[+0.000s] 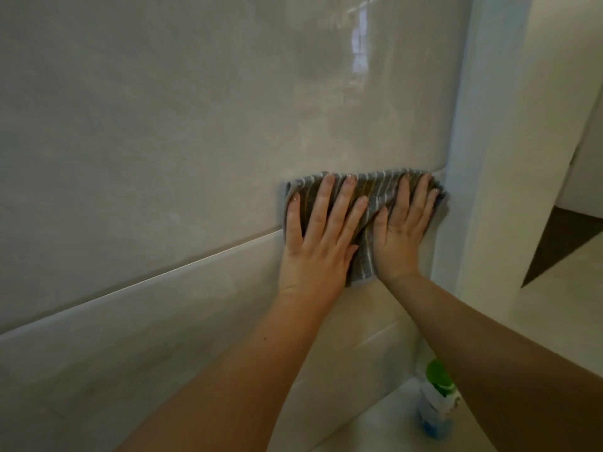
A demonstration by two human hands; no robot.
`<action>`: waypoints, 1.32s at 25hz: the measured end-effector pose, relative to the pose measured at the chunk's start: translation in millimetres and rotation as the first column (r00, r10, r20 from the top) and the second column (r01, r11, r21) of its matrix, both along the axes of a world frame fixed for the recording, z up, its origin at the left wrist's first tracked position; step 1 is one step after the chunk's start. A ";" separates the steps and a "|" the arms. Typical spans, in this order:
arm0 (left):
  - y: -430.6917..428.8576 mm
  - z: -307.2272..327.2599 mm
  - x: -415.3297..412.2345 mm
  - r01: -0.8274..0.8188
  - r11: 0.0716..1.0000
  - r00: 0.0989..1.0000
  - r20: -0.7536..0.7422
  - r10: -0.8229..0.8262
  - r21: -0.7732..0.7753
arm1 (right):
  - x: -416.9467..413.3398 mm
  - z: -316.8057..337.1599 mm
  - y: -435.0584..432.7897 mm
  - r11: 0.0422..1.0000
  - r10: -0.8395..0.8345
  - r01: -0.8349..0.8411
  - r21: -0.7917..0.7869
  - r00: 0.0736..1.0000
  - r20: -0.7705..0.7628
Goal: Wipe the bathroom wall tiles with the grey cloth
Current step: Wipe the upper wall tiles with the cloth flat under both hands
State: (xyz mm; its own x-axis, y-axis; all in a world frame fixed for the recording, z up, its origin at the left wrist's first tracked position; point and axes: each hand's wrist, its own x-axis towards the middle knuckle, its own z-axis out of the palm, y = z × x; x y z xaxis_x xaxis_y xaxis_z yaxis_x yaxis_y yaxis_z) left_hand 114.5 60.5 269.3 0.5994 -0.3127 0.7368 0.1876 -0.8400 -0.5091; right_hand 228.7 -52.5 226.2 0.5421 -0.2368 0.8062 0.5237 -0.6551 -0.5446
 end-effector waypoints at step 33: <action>93.1 -60.5 -122.2 0.129 0.917 0.978 -0.104 -0.181 -0.378 | -126.5 3.7 112.1 0.952 0.202 -0.122 0.282 0.940 -0.275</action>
